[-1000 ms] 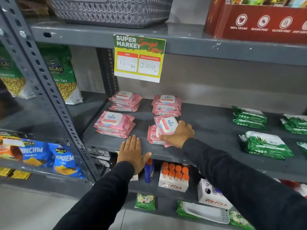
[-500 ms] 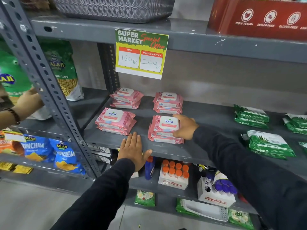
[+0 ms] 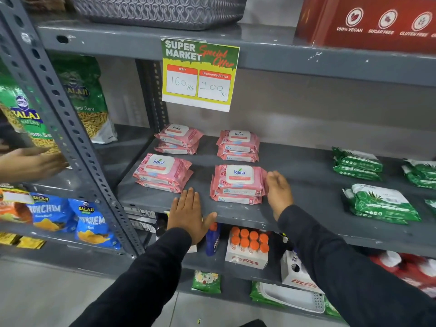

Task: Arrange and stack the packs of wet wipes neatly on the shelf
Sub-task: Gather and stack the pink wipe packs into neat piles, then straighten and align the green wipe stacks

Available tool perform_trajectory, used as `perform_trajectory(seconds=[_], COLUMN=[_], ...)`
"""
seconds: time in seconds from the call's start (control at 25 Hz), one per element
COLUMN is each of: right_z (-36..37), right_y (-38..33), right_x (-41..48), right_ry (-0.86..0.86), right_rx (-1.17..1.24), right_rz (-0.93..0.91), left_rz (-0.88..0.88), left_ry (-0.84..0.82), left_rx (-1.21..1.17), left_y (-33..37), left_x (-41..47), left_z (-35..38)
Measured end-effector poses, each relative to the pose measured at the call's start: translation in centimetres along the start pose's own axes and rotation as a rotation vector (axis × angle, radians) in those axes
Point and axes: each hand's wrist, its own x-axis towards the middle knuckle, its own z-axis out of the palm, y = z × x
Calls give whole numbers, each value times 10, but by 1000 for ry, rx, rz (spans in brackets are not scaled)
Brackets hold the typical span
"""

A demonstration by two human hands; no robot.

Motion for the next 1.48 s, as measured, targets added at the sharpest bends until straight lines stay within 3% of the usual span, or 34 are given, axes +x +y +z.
perform_trajectory(seconds=[0.32, 0.56, 0.72, 0.96, 1.08, 1.24, 1.36, 1.48], right_z=[15, 16, 7, -73, -121, -188, -243, -288], right_y=[22, 21, 14, 30, 44, 42, 40, 32], right_x=[0, 0, -12, -33, -46, -51, -37, -16], right_ry=[54, 83, 149, 215, 331, 581, 751, 767], right_rx=[188, 188, 157, -222, -344, -252, -174, -159], right_rz=[134, 137, 44, -190, -268, -282, -218, -122], left_rz=[80, 106, 110, 81, 94, 62, 245, 343], left_ry=[-23, -56, 13, 168, 224, 253, 176, 99], left_rx=[-408, -457, -398, -100, -55, -220, -347, -679], left_y=[35, 28, 25, 14, 11, 41, 107, 186], left_x=[12, 17, 9, -14, -14, -34, -64, -56], left_z=[-11, -9, -6, 20, 32, 32, 29, 8])
